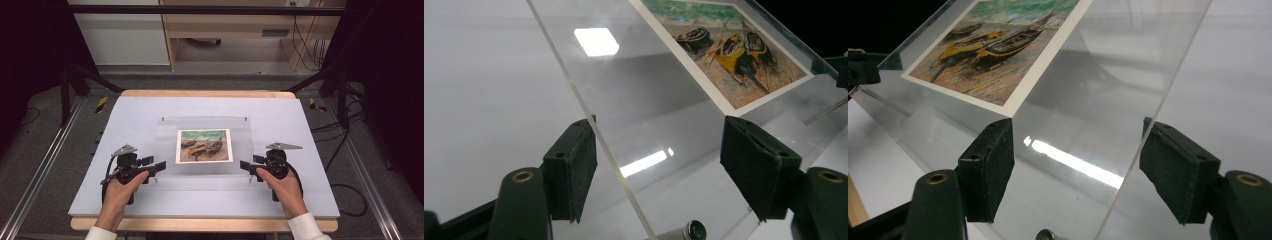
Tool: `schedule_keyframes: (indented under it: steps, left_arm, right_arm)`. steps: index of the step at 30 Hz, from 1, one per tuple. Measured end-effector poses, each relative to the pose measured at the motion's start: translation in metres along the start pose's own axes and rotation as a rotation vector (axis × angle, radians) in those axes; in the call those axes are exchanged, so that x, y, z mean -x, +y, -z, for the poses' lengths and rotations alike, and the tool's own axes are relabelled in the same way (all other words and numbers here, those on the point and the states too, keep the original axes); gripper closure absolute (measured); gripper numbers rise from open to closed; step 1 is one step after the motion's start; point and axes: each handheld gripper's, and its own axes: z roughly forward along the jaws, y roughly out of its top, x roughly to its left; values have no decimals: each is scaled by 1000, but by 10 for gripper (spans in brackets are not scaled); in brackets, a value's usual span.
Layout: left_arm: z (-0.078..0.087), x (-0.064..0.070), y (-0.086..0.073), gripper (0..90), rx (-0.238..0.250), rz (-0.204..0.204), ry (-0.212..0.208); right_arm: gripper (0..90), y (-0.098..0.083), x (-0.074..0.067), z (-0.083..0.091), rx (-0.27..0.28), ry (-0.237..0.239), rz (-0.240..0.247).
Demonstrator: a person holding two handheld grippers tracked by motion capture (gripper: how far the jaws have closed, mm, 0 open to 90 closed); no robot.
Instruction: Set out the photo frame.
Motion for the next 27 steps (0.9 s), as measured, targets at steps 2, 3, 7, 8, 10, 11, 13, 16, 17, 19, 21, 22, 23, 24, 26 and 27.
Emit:
schedule_keyframes:
  steps: [2, 3, 7, 8, 10, 11, 13, 16, 17, 19, 21, 22, 23, 24, 26, 27]
  left_arm:
    - [0, 0, 0, 318, 0, -6, 1]
    - [0, 1, 0, 318, 3, -2, 3]
    - [0, 0, 1, 319, 4, -2, 2]
    - [-1, 0, 1, 320, 9, 2, 6]
    - [-3, -1, 3, 320, 15, 2, 14]
    - [-4, -1, 4, 321, 15, -3, 19]
    - [-6, -1, 6, 324, 22, -5, 25]
    - [-11, -3, 9, 326, 22, -8, 22]
    - [-13, -3, 11, 326, 22, -8, 23]
    - [-17, -4, 14, 326, 21, -10, 23]
    - [-21, -4, 18, 326, 24, -13, 26]
    - [-23, -4, 19, 326, 27, -15, 27]
    - [-25, -5, 20, 326, 29, -16, 27]
    - [-26, -5, 22, 326, 31, -15, 26]
    - [-29, -7, 24, 326, 29, -19, 26]
    - [-29, -7, 25, 326, 30, -18, 26]
  right_arm:
    - [320, 0, 0, 0, 6, -5, 3]
    - [326, 1, 0, 1, 11, -7, 6]
    - [332, 2, 0, 2, 16, -8, 9]
    - [333, 2, 0, 2, 19, -9, 12]
    - [334, 3, 0, 1, 20, -9, 14]
    - [334, 4, 1, 0, 20, -12, 15]
    - [336, 5, 2, -1, 20, -18, 13]
    - [341, 7, 6, -2, 24, -22, 12]
    - [341, 7, 6, -2, 24, -22, 12]
    - [342, 10, 9, -3, 28, -28, 4]
    - [344, 14, 12, -4, 35, -37, 5]
    - [349, 15, 13, -4, 36, -41, 10]
    - [354, 17, 15, -4, 43, -46, 11]
    - [356, 19, 16, -5, 49, -48, 12]
    - [358, 22, 18, -5, 58, -52, 12]
    - [358, 23, 19, -6, 59, -52, 13]
